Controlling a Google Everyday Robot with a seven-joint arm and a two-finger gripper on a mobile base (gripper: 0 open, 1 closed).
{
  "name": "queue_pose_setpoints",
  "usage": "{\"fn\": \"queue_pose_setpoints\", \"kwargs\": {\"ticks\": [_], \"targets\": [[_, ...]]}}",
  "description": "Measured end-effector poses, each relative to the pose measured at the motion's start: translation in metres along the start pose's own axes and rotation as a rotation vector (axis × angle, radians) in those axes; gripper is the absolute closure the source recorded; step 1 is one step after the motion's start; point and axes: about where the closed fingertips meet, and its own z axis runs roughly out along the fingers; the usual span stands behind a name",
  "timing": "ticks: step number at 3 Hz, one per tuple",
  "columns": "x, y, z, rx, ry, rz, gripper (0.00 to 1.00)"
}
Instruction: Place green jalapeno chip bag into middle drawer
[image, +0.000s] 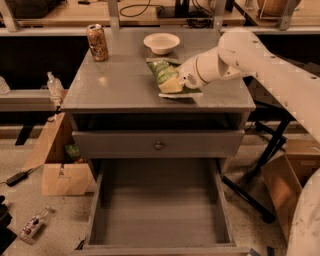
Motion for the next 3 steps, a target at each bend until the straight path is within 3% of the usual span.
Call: {"fn": "queue_pose_setpoints", "kwargs": {"ticks": [1, 3], "targets": [[-0.0034, -0.0005, -0.0027, 0.000, 0.000, 0.000, 1.00], [-0.0042, -0.0006, -0.0033, 0.000, 0.000, 0.000, 1.00]]}}
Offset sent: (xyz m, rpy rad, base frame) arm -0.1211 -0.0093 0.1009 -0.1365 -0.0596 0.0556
